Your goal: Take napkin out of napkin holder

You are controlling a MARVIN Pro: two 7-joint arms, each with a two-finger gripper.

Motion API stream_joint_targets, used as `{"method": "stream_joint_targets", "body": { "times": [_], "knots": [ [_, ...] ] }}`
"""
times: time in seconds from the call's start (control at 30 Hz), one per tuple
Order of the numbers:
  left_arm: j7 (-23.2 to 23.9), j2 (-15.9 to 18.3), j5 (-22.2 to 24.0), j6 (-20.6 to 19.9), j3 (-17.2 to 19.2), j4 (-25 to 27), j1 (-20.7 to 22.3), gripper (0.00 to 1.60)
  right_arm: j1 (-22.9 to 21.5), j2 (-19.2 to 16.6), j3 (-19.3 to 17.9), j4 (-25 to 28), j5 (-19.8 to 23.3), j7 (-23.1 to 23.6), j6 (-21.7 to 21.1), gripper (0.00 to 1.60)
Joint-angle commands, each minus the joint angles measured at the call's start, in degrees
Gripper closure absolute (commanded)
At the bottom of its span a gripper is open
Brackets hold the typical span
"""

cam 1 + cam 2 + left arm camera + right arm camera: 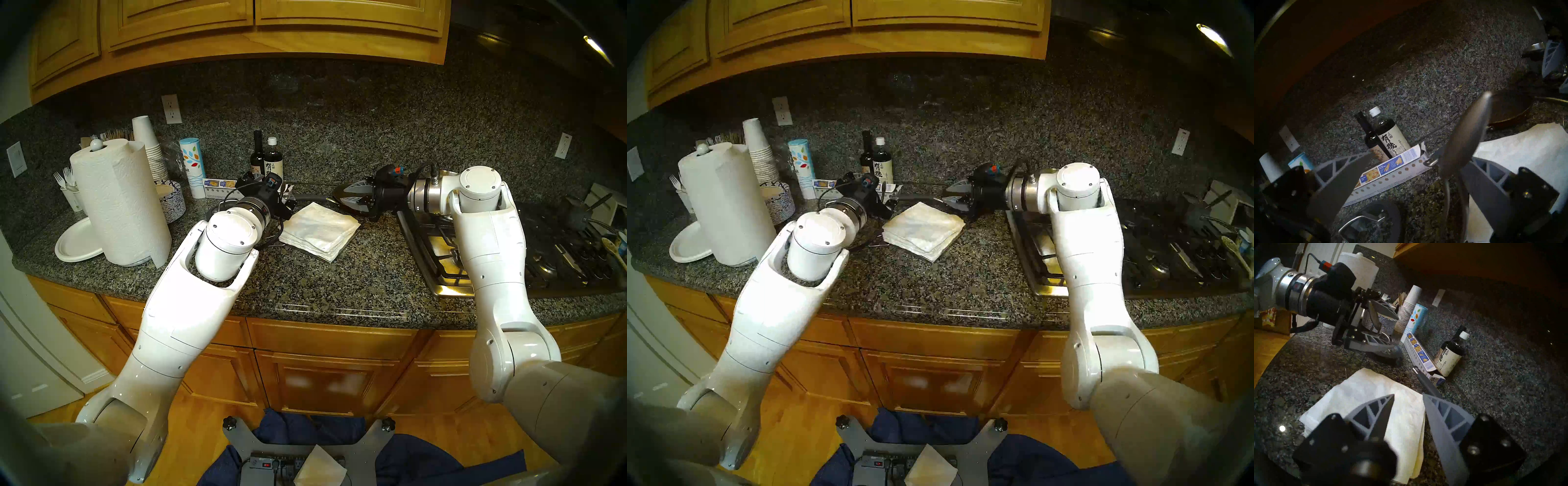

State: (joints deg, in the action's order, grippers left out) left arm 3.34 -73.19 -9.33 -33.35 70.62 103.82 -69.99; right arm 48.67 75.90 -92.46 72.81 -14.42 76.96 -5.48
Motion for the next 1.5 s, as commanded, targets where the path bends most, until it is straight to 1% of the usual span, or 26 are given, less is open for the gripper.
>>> {"method": "stream_joint_targets", "body": {
  "times": [0.0, 0.1, 0.13, 0.17, 0.2, 0.23, 0.3, 0.4, 0.43, 0.47, 0.53, 0.73, 0.8, 0.97, 1.2, 1.47],
  "knots": [
    [2.19, -0.01, 3.04, 0.25, 1.78, 5.96, -0.53, 0.00, -0.77, -0.80, -0.81, 1.76, 0.04, -0.26, -0.03, 0.73],
    [5.56, -0.26, 7.16, 0.47, 3.35, 7.77, -1.34, 0.00, -0.53, -1.13, -0.82, 1.65, -0.13, -0.29, -0.19, 0.75],
    [5.56, -0.26, 7.16, 0.47, 3.35, 7.77, -1.34, 0.00, -0.53, -1.13, -0.82, 1.65, -0.13, -0.29, -0.19, 0.75],
    [7.27, -0.23, 9.12, 0.21, 4.25, 8.71, -1.86, 0.00, -0.44, -1.28, -0.81, 1.53, -0.33, -0.49, -0.19, 0.75],
    [8.71, 0.25, 10.42, 0.00, 4.83, 9.70, -2.33, 0.00, -0.36, -1.46, -0.92, 1.27, -0.40, -0.64, -0.13, 0.75],
    [9.18, 0.06, 11.68, 0.45, 5.32, 9.35, -2.26, 0.00, -0.29, -1.60, -1.05, 1.00, -0.44, -0.76, -0.12, 0.77],
    [11.52, 0.93, 13.74, -0.41, 6.99, 11.24, -3.34, 0.00, -0.20, -1.89, -1.14, 0.67, -0.76, -1.18, -0.21, 0.77],
    [13.24, 2.10, 15.84, -1.34, 9.37, 12.90, -4.61, 0.00, -0.23, -2.21, -1.35, -0.10, -1.04, -1.68, 0.00, 0.78],
    [14.38, 2.26, 17.64, -1.55, 11.29, 13.44, -5.26, 0.00, -0.27, -2.38, -1.37, -0.80, -1.33, -2.02, 0.09, 0.77],
    [14.38, 2.26, 17.64, -1.55, 11.29, 13.44, -5.26, 0.00, -0.27, -2.38, -1.37, -0.80, -1.33, -2.02, 0.09, 0.77],
    [15.09, 2.63, 18.68, -1.36, 12.83, 13.91, -6.07, 0.00, -0.33, -2.47, -1.28, -1.53, -1.67, -2.32, 0.19, 0.78],
    [19.16, 3.04, 24.11, -1.23, 18.41, 16.69, -8.63, 0.00, -0.12, -2.44, -1.25, -3.37, -2.32, -2.69, 0.55, 0.81],
    [20.11, 3.35, 25.12, -1.25, 19.55, 17.13, -9.11, 0.00, -0.12, -2.39, -1.23, -3.77, -2.49, -2.76, 0.70, 0.81],
    [22.14, 2.80, 28.08, -0.76, 22.35, 17.20, -10.20, 0.00, -0.22, -2.15, -1.11, -4.70, -2.84, -2.83, 1.12, 0.83],
    [22.14, 2.62, 28.40, -0.72, 23.43, 17.07, -10.68, 0.00, -0.91, -2.11, -0.74, -6.43, -3.26, -3.17, 1.72, 0.86],
    [23.54, 1.66, 30.38, 0.19, 25.62, 16.86, -10.95, 0.00, -2.69, -1.63, 0.00, -9.43, -3.77, -3.71, 2.33, 0.85]
  ]
}}
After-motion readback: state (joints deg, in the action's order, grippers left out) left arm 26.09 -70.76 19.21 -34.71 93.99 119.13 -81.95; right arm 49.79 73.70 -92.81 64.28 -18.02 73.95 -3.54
